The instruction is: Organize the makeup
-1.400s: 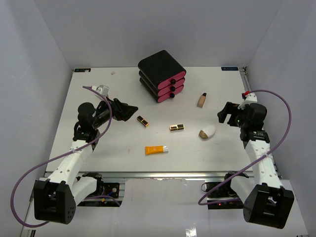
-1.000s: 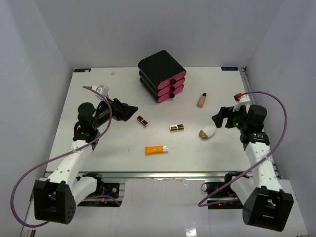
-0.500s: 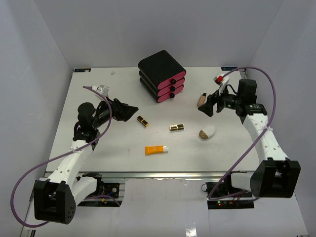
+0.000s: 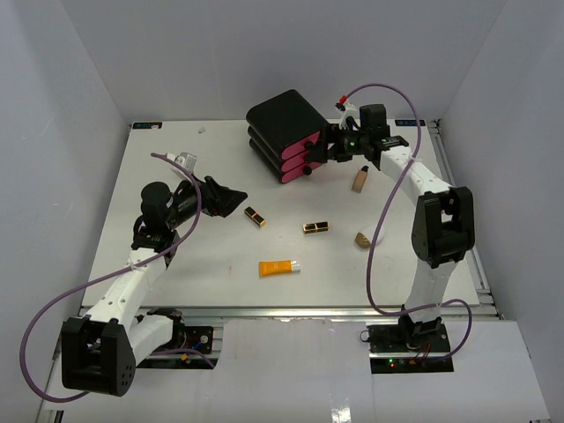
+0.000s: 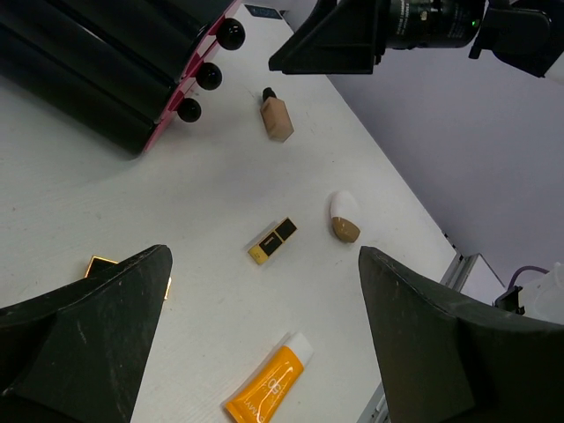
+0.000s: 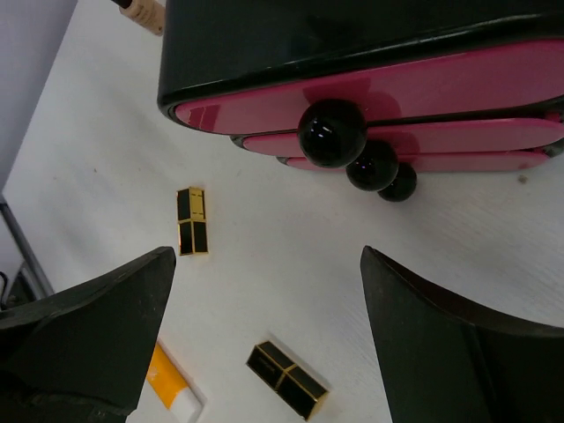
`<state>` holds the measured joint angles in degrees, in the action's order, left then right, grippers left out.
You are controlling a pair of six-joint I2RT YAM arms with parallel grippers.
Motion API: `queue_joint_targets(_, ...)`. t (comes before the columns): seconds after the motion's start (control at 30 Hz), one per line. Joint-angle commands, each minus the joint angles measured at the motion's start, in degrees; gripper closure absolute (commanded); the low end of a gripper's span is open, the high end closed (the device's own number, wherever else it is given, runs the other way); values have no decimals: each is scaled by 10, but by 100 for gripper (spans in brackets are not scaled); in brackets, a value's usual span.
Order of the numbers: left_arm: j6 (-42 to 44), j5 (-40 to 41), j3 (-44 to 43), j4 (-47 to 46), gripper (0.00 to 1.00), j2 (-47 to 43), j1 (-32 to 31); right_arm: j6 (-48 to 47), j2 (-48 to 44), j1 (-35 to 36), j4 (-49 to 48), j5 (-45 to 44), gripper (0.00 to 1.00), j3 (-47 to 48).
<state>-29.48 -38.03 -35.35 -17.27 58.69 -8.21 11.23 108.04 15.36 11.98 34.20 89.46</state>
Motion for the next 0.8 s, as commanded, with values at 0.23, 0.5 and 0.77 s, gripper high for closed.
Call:
queue_joint_targets(0.23,14,-1,-24,7,2,7,1,110,108,6,-46,-16,22,139)
queue_joint_targets(0.5,15,-1,-24,8,2,7,2,114,132,8,-50,-24,39,154)
queue_joint_targets(0.77,15,-2,-24,8,2,5,1,114,134,9,-50,-38,51,147)
